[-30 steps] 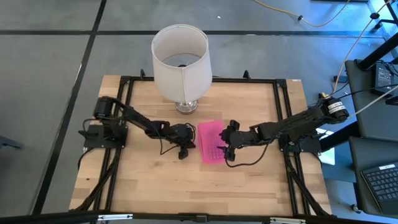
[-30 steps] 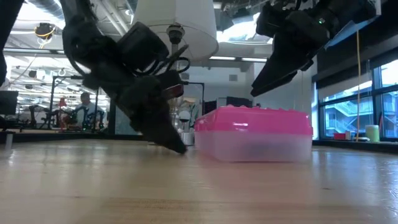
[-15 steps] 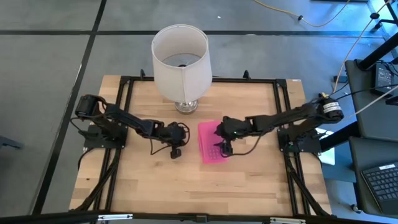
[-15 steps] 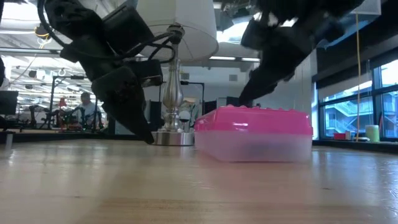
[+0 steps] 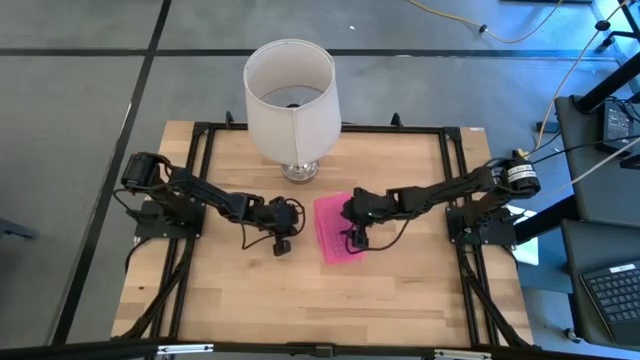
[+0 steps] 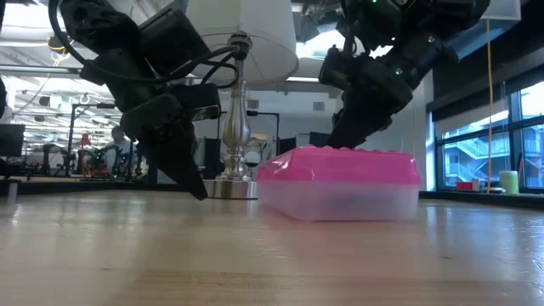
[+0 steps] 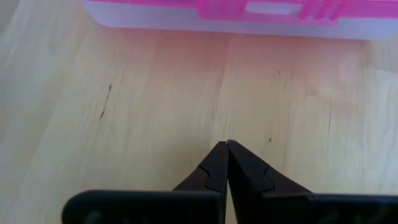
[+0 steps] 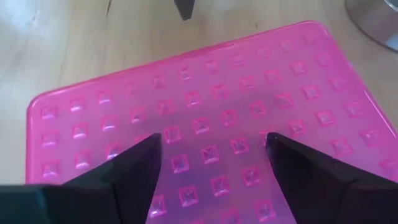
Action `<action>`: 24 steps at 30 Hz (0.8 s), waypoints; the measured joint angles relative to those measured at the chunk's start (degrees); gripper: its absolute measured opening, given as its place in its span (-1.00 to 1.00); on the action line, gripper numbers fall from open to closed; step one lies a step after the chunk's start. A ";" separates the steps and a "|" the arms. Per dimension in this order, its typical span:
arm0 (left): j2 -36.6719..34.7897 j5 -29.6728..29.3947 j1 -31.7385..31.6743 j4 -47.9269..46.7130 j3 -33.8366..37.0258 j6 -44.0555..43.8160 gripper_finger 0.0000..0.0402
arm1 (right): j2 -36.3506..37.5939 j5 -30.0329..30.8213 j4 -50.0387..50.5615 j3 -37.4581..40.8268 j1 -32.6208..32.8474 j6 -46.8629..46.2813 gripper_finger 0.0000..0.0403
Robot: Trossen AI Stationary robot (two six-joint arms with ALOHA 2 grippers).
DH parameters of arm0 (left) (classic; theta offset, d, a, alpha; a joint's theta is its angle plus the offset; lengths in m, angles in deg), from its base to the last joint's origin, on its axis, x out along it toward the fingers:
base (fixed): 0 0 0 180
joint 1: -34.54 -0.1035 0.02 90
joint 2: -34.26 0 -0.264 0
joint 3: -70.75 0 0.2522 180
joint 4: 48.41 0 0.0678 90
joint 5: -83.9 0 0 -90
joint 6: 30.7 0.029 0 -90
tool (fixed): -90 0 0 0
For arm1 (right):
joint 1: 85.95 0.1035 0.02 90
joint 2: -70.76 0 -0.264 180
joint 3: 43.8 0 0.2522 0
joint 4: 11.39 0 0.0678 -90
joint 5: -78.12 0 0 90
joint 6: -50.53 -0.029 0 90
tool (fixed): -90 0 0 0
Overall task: Pick & place school supplies into a supply box
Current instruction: Close the supply box
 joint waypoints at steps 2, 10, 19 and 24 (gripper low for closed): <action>-0.03 0.00 0.00 -0.03 0.00 0.02 -0.98 | -0.04 0.10 0.42 -0.08 0.00 -1.69 0.47; -0.07 0.00 0.00 -0.06 -0.04 0.02 -0.98 | -0.08 2.58 1.51 -0.10 0.29 -9.11 0.47; -0.09 0.00 -0.02 -0.05 -0.09 -0.07 -0.98 | -0.08 9.05 4.18 -0.01 2.19 -6.63 0.47; -0.09 0.00 -0.02 -0.05 -0.09 -0.07 -0.98 | 0.05 10.45 6.13 -0.14 2.21 -12.54 0.47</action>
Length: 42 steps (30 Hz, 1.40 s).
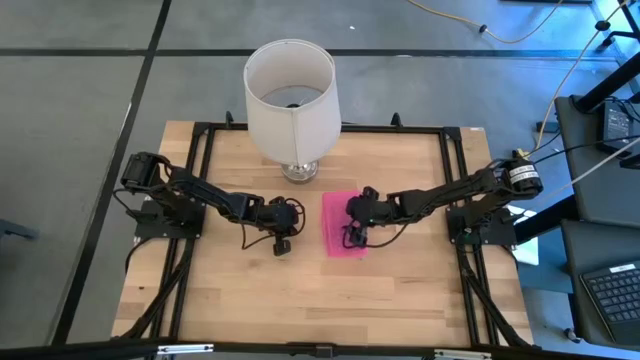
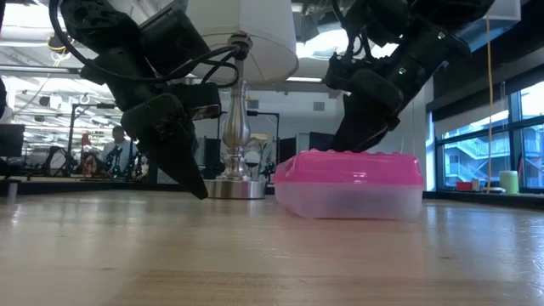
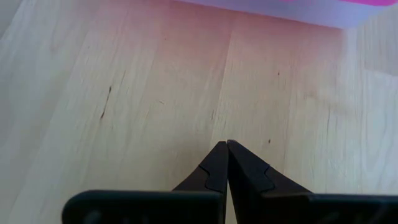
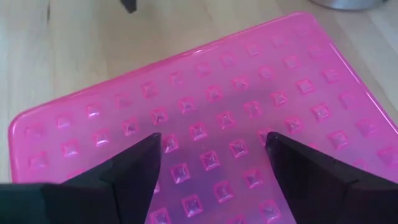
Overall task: Pick & place school supplies into a supply box
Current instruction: Close the supply box, then return to Home Position
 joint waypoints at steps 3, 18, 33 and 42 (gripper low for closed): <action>-0.02 0.00 0.00 0.00 0.00 0.00 -0.98 | 0.00 1.64 0.22 0.00 0.57 -1.44 0.47; -0.07 2.54 0.00 -1.09 -0.04 -1.55 -0.98 | -0.02 3.97 -1.28 -1.33 1.00 -3.66 0.47; -12.51 10.65 -0.03 -3.65 -0.15 -2.59 -0.98 | 7.45 0.80 27.89 -22.94 2.03 5.45 0.47; -22.48 9.16 0.12 -5.08 0.28 0.60 -0.98 | 10.18 -14.33 27.58 -22.33 4.21 6.90 0.47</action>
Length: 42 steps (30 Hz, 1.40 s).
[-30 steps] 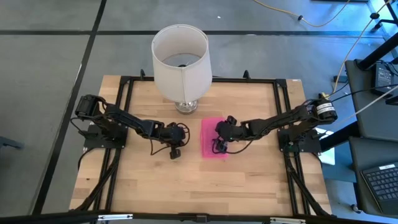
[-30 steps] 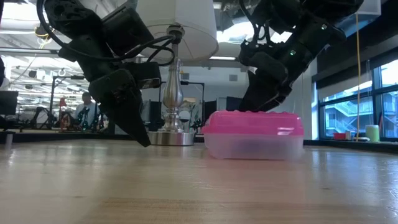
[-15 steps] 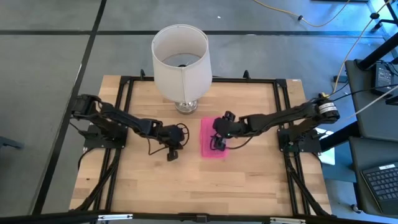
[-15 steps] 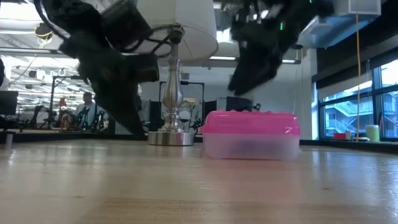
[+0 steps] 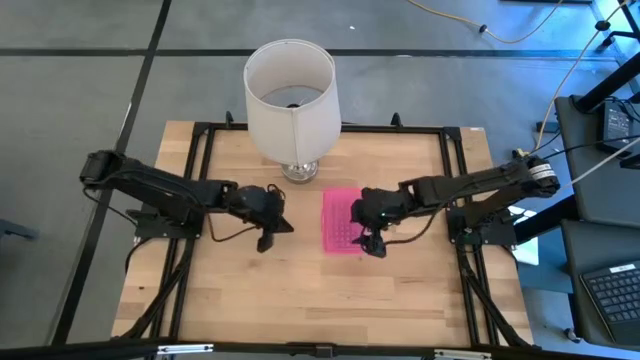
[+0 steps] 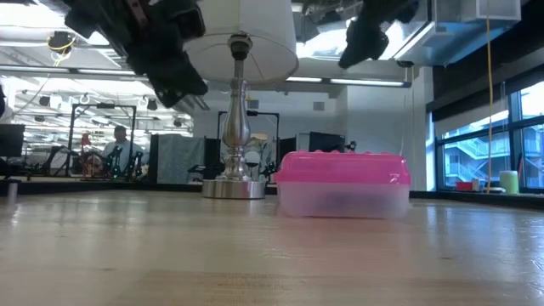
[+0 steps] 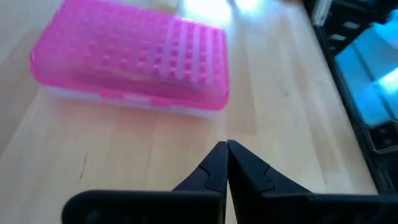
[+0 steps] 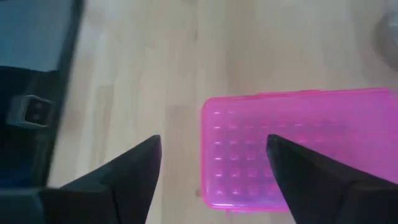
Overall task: Pick & place school supplies into a supply box
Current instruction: Return to Home Position
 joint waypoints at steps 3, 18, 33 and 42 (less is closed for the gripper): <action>-4.86 3.91 -1.86 2.85 3.17 1.69 -0.98 | 3.73 -3.66 -6.85 7.27 -0.89 -0.32 0.47; -43.76 17.84 -17.62 10.21 24.04 4.18 -0.98 | 48.37 -2.42 -31.14 47.07 -5.09 -6.24 0.47; -62.89 23.62 -30.37 10.57 30.99 2.52 -0.98 | 78.12 -10.02 -27.55 57.42 -10.77 -1.58 0.47; -68.51 23.73 -35.66 12.08 35.80 0.97 -0.98 | 82.94 -9.17 -27.33 59.56 -12.83 1.96 0.47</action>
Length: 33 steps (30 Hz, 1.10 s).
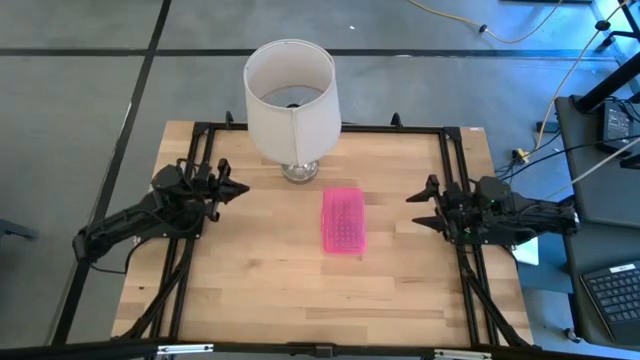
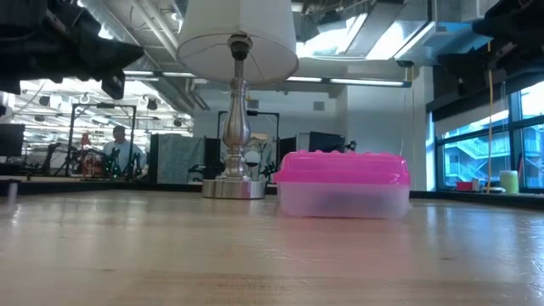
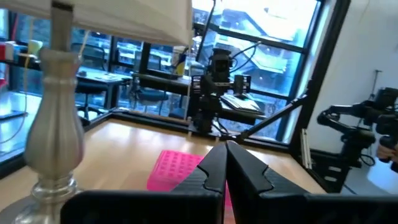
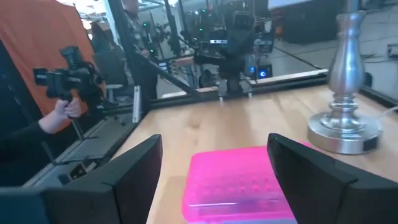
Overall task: Pick & place school supplies into a supply box
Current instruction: Return to Home Position
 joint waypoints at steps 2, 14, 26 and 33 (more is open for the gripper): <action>-0.83 -0.17 -0.73 -1.00 0.66 0.57 -0.98 | 0.45 0.24 0.27 0.00 -0.22 0.90 0.47; -0.85 -0.21 -2.07 -1.76 0.64 5.95 -0.98 | 0.42 0.22 -0.85 0.00 -0.19 4.11 0.47; -0.87 -0.24 -2.05 -1.76 0.64 6.08 -0.98 | 0.28 -2.90 -15.03 8.54 -0.19 3.89 0.47; -0.87 -0.24 -2.05 -1.76 0.64 6.05 -0.98 | 0.44 -0.56 -11.25 8.48 -0.19 6.02 0.47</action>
